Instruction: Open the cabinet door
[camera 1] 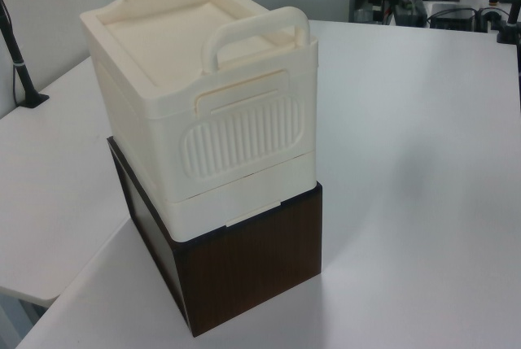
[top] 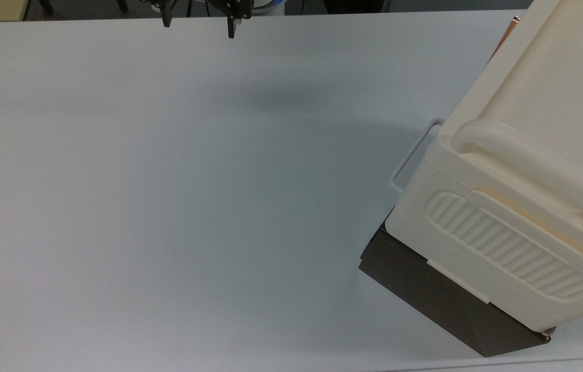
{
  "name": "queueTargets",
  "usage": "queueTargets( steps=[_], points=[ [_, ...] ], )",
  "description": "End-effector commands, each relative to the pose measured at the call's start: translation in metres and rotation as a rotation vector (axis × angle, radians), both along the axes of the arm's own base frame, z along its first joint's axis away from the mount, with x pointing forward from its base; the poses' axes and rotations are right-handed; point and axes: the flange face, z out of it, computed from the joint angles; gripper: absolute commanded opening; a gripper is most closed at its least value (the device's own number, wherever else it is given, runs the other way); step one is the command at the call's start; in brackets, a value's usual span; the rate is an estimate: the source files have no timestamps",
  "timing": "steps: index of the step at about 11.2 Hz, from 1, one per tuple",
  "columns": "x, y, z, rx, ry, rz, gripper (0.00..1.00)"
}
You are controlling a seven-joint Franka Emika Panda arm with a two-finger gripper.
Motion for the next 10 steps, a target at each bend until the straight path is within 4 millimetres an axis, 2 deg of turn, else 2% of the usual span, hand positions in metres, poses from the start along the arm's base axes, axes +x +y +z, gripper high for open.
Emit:
queueTargets(
  steps=[1,10],
  points=[
    [-0.0093,0.0009,0.0006,0.011,0.019,0.002,1.0],
    [-0.008,0.0012,-0.0001,0.015,0.018,0.019,1.0]
  ],
)
